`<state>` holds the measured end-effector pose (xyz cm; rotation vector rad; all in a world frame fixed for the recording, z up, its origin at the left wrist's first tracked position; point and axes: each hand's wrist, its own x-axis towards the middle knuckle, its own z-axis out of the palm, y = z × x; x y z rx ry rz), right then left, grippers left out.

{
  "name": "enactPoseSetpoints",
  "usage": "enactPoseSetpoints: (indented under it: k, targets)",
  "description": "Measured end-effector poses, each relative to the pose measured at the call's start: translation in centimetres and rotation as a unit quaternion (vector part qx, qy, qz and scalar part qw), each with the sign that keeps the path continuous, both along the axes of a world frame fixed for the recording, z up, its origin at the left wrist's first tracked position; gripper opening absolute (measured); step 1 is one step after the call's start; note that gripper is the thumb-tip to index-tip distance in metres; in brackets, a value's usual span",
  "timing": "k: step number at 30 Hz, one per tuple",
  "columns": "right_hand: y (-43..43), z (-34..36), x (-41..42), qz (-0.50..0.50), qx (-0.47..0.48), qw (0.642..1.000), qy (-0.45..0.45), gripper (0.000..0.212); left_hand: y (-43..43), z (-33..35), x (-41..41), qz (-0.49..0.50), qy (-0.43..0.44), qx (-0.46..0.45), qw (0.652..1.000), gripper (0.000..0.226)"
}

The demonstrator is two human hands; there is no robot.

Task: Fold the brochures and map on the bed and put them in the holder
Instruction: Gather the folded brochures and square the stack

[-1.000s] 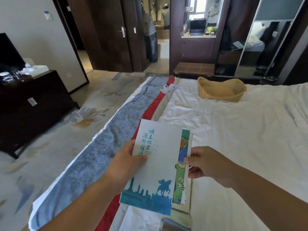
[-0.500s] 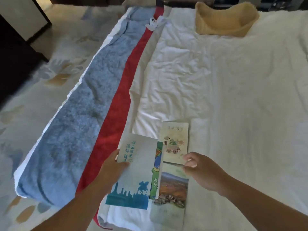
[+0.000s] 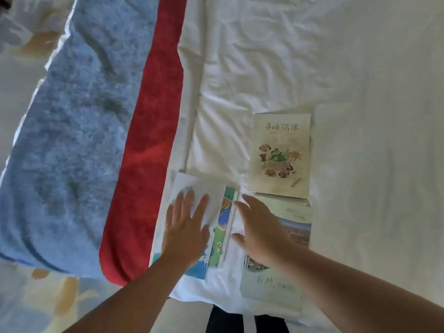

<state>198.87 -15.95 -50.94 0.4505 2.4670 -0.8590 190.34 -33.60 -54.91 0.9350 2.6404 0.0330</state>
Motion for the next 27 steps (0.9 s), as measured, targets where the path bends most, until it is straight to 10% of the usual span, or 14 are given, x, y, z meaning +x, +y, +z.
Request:
enactPoseSetpoints:
  k: [7, 27]
  targets:
    - [-2.4, -6.0, -3.5, 0.136, 0.116, 0.983, 0.045, 0.098, -0.5, -4.8, 0.3, -0.053, 0.008, -0.028, 0.998, 0.065]
    - [-4.3, -7.5, -4.7, 0.126, 0.158, 0.979, -0.021, 0.096, -2.8, -6.7, 2.0, -0.097, 0.008, -0.044, 0.994, 0.064]
